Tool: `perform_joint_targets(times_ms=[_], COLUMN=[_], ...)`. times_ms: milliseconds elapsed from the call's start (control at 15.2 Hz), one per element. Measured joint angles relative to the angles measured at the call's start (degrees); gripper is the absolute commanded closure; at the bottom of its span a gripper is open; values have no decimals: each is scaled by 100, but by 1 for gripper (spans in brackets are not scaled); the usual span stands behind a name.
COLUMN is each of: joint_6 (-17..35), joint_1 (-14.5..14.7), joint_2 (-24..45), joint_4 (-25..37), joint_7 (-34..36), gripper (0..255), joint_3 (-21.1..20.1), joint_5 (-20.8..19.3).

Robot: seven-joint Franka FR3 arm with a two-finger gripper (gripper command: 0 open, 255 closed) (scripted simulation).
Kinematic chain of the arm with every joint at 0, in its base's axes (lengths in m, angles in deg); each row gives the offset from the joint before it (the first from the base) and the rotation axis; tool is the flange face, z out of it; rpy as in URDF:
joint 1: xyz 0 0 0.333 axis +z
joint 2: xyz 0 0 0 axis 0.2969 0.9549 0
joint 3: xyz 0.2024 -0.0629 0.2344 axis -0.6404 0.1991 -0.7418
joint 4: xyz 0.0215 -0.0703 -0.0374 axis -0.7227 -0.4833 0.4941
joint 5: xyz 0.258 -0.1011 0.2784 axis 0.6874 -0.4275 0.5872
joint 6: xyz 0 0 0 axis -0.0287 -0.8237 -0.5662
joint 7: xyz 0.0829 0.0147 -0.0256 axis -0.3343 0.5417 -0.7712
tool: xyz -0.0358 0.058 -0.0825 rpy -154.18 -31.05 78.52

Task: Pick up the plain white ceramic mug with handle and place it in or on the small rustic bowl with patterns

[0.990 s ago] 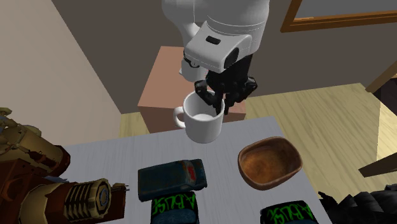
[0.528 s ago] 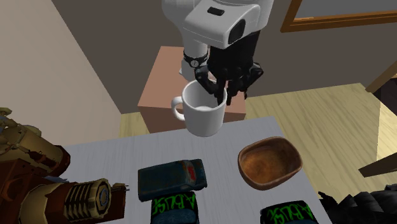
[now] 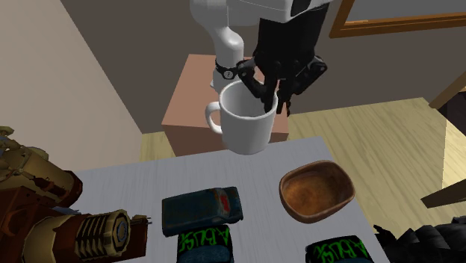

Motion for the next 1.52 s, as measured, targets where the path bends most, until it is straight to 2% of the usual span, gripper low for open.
perform_joint_targets(times_ms=[462,858,1518], joint_6=[-327,-716,-41], joint_1=[237,567,597], joint_2=[1015,2098,2277], joint_4=[1333,2744,2232], joint_7=[853,1644,1739], gripper=[255,255,255], joint_3=[-514,-890,-902], joint_5=[-202,-585,-661])
